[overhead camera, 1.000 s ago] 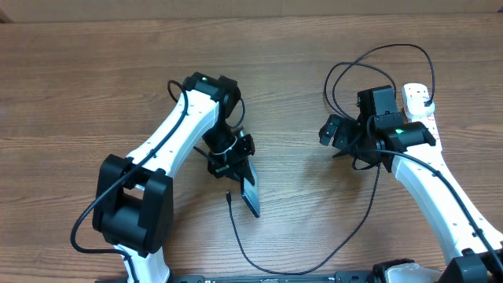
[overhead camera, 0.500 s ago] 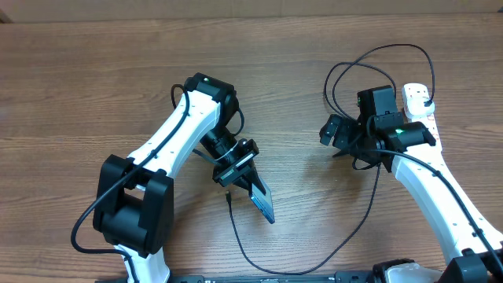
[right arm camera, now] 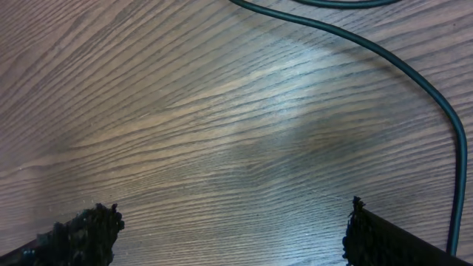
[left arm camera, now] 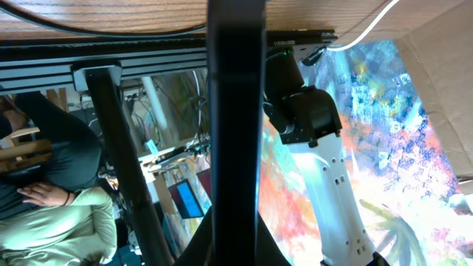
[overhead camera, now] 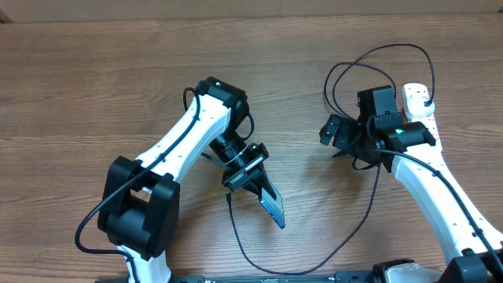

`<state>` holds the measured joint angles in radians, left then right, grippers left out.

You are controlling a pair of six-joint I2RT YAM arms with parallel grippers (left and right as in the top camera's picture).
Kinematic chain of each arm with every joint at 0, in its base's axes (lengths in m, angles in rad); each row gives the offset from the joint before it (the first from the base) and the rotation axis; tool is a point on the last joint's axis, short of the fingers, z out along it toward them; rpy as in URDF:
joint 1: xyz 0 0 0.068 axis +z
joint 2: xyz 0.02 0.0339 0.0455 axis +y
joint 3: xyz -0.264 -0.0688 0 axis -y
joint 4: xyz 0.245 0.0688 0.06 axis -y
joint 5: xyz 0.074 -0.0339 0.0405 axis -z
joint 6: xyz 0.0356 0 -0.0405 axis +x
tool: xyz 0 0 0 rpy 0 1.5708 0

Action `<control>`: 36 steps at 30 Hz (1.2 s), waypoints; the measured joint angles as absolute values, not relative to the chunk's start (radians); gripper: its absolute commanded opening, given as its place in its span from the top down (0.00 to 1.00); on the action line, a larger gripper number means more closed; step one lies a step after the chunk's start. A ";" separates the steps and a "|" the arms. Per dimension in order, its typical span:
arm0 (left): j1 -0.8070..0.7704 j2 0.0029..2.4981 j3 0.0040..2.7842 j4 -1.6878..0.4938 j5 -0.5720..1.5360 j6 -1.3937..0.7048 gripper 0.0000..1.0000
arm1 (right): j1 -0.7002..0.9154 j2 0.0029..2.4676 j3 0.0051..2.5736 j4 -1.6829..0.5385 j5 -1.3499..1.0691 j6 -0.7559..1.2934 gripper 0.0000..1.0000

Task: Plug charger to phone and switch on socket
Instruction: 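Swing the phone downward toward the cable plug with the left gripper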

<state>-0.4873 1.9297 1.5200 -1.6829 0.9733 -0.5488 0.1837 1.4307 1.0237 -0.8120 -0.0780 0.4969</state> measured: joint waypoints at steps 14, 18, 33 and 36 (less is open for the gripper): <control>-0.505 1.930 1.520 -1.682 0.976 -0.577 0.96 | 0.184 1.431 1.024 -0.812 -0.078 0.497 0.00; -0.505 1.930 1.520 -1.683 0.998 -0.584 0.96 | 0.184 1.431 1.024 -0.812 -0.078 0.497 0.00; -0.505 1.930 1.520 -1.683 1.206 -0.597 0.96 | 0.184 1.431 1.024 -0.812 -0.078 0.497 0.00; -0.503 1.930 1.520 -1.683 1.243 -0.597 0.96 | 0.184 1.431 1.024 -0.812 -0.078 0.498 0.00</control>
<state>-0.5034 1.9297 1.5200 -1.6833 1.2427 -0.5968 0.1837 1.4307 1.0237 -0.8120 -0.0776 0.4976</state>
